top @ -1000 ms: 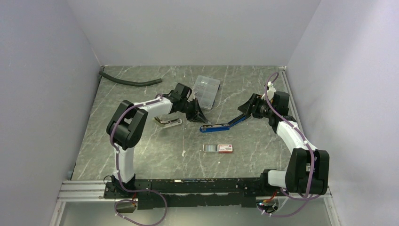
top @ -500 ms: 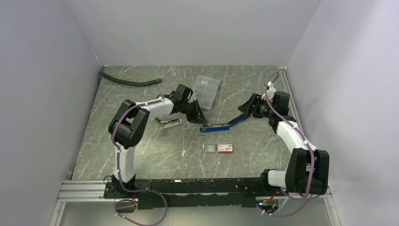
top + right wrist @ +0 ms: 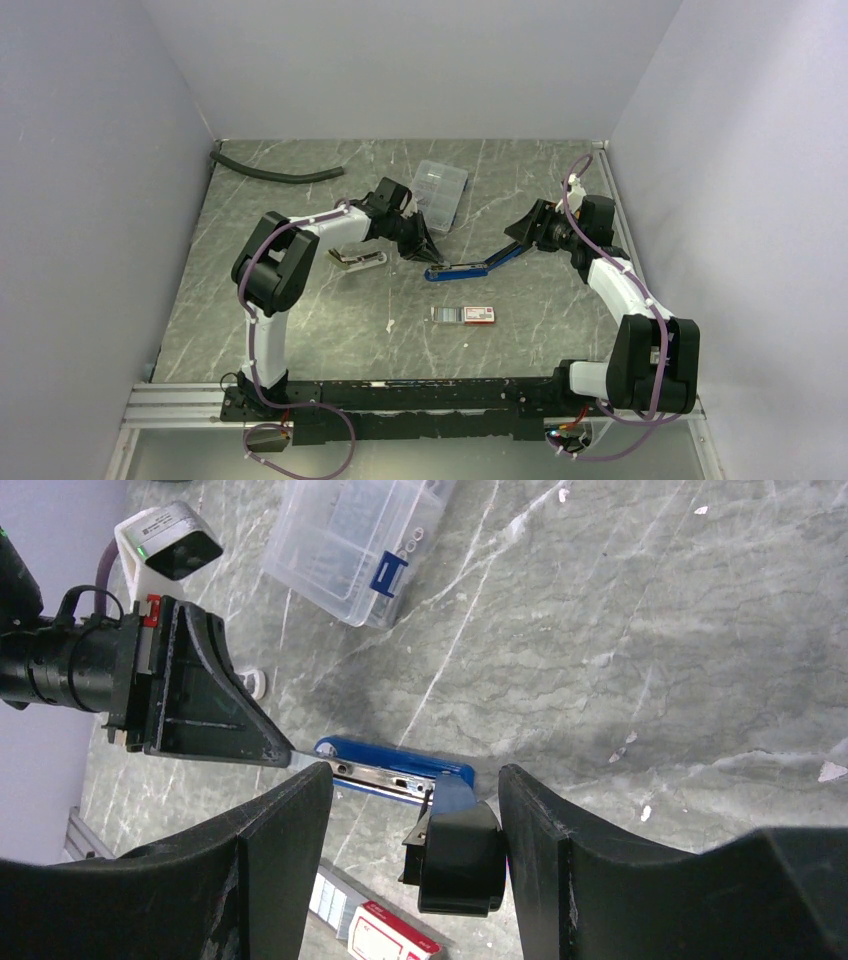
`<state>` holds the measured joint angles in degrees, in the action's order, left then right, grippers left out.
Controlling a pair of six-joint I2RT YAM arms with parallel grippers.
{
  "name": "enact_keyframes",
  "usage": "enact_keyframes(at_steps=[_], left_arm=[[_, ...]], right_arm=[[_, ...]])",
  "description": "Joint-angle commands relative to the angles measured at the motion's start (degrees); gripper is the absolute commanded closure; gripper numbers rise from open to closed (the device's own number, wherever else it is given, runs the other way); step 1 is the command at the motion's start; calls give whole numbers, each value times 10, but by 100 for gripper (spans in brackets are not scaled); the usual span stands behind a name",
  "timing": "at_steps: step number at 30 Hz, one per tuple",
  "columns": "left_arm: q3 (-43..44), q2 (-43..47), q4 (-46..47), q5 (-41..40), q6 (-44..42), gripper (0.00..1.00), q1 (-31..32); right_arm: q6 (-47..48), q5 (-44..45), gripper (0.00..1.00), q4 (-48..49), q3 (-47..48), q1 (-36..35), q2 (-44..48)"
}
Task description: Load the staples into the stapler
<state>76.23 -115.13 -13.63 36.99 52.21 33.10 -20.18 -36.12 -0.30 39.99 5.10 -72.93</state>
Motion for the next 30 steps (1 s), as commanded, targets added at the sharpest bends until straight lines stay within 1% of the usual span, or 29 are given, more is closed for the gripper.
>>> enact_keyframes(at_steps=[1,30], left_arm=[[19,-4,1,-8,0,93,3],[8,-11,6,-16,2,93,1]], right_arm=[[-5,-11,35,29,-3,3,11],[-4,-17,34,30,-4,3,11]])
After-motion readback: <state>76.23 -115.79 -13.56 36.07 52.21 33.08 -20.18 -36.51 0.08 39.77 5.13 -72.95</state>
